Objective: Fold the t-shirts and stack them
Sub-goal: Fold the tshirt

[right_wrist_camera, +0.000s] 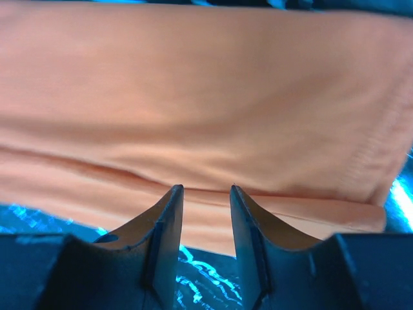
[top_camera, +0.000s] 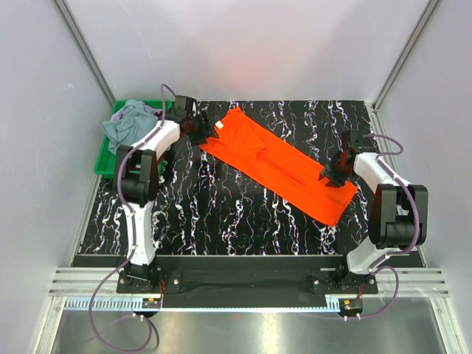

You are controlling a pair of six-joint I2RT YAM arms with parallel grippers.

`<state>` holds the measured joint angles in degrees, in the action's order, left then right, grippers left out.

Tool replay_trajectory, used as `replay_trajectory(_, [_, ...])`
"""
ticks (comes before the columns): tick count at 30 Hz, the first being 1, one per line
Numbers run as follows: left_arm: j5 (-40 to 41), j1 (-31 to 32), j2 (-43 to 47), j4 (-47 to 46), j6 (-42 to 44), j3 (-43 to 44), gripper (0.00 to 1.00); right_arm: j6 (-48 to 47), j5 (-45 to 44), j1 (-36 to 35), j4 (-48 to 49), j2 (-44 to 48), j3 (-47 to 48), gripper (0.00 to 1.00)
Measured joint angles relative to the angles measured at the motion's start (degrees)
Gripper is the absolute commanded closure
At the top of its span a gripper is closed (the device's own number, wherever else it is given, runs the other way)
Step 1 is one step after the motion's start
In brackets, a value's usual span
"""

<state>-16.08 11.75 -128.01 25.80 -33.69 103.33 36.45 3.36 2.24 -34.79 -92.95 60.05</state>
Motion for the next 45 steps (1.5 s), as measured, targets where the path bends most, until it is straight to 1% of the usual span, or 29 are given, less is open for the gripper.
replay_trajectory(2, [0.2, 0.7, 5.9, -0.2, 0.5, -4.5, 0.39, -2.1, 1.0, -0.8, 0.2, 0.0, 1.9, 0.58])
replay_trajectory(3, [0.4, 1.3, 8.5, -0.7, 0.7, -6.1, 0.39, -3.2, 0.8, -1.9, 0.4, 0.0, 2.9, 0.64])
replay_trajectory(5, [0.4, 2.6, 13.0, -2.5, 1.0, -9.1, 0.4, -5.5, 1.2, -5.6, 0.7, -0.4, 5.4, 0.82])
replay_trajectory(6, [0.4, 3.1, 14.5, -3.5, 1.0, -10.1, 0.4, -6.4, 2.0, -7.5, 0.9, -1.0, 7.1, 0.87])
replay_trajectory(7, [0.3, 3.8, 15.5, -4.4, 0.9, -10.9, 0.4, -7.1, 3.0, -9.1, 1.4, -1.8, 9.0, 0.96])
replay_trajectory(8, [0.3, 4.3, 16.0, -4.9, 0.8, -11.5, 0.4, -7.6, 4.0, -10.4, 2.1, -2.8, 10.4, 0.99])
replay_trajectory(9, [0.3, 4.5, 16.3, -5.5, 0.7, -12.7, 0.4, -7.9, 5.4, -11.6, 3.2, -4.0, 12.3, 1.0])
replay_trajectory(13, [1.2, 4.3, 20.0, -5.5, 0.0, -21.3, 0.39, -8.7, 8.7, -15.0, 6.7, -11.4, 20.5, 1.0])
replay_trajectory(18, [3.9, 3.8, 31.8, -3.9, -1.0, -33.6, 0.39, -10.4, 11.1, -19.3, 9.5, -23.0, 32.0, 1.0])
replay_trajectory(20, [4.3, 3.7, 35.6, -4.6, -1.4, -35.5, 0.4, -11.5, 11.1, -20.9, 9.8, -27.7, 36.5, 1.0])
replay_trajectory(21, [4.3, 3.7, 36.3, -5.5, -1.7, -35.6, 0.44, -12.0, 11.0, -21.7, 9.8, -30.1, 38.6, 1.0])
replay_trajectory(23, [3.9, 3.7, 35.6, -8.5, -2.5, -35.4, 0.53, -12.5, 11.0, -22.9, 9.1, -34.1, 41.8, 1.0])
replay_trajectory(24, [3.5, 3.7, 34.6, -9.9, -3.1, -35.4, 0.62, -12.7, 11.0, -23.3, 8.8, -35.4, 42.9, 1.0])
replay_trajectory(26, [2.8, 3.8, 31.2, -12.0, -4.7, -35.1, 0.65, -12.7, 11.3, -23.6, 8.6, -37.9, 44.7, 1.0])
replay_trajectory(27, [2.6, 3.9, 29.3, -12.9, -5.4, -35.0, 0.7, -12.7, 11.4, -23.6, 8.6, -38.6, 45.0, 1.0])
replay_trajectory(29, [2.3, 4.1, 25.1, -13.6, -6.8, -34.2, 0.72, -12.6, 12.0, -23.6, 8.9, -39.4, 45.4, 1.0])
replay_trajectory(32, [2.1, 4.6, 19.1, -13.7, -8.1, -31.1, 0.72, -11.6, 12.5, -23.5, 9.6, -40.3, 46.2, 1.0])
replay_trajectory(33, [2.0, 4.8, 17.1, -13.9, -8.5, -29.5, 0.71, -11.0, 12.6, -23.6, 9.9, -40.8, 46.6, 1.0])
replay_trajectory(34, [1.9, 4.9, 15.2, -13.9, -8.9, -28.0, 0.67, -10.3, 12.5, -23.6, 10.2, -41.2, 46.9, 1.0])
replay_trajectory(38, [1.5, 5.1, 8.9, -14.3, -10.5, -21.4, 0.66, -7.1, 10.7, -23.6, 10.1, -42.9, 47.6, 1.0])
replay_trajectory(42, [1.3, 5.1, 5.4, -16.4, -12.1, -17.8, 0.64, -2.1, 7.3, -23.6, 10.0, -43.5, 48.3, 1.0])
replay_trajectory(45, [1.5, 5.1, 4.1, -16.2, -12.9, -15.8, 0.6, 2.9, 4.5, -23.5, 9.8, -45.0, 50.7, 1.0])
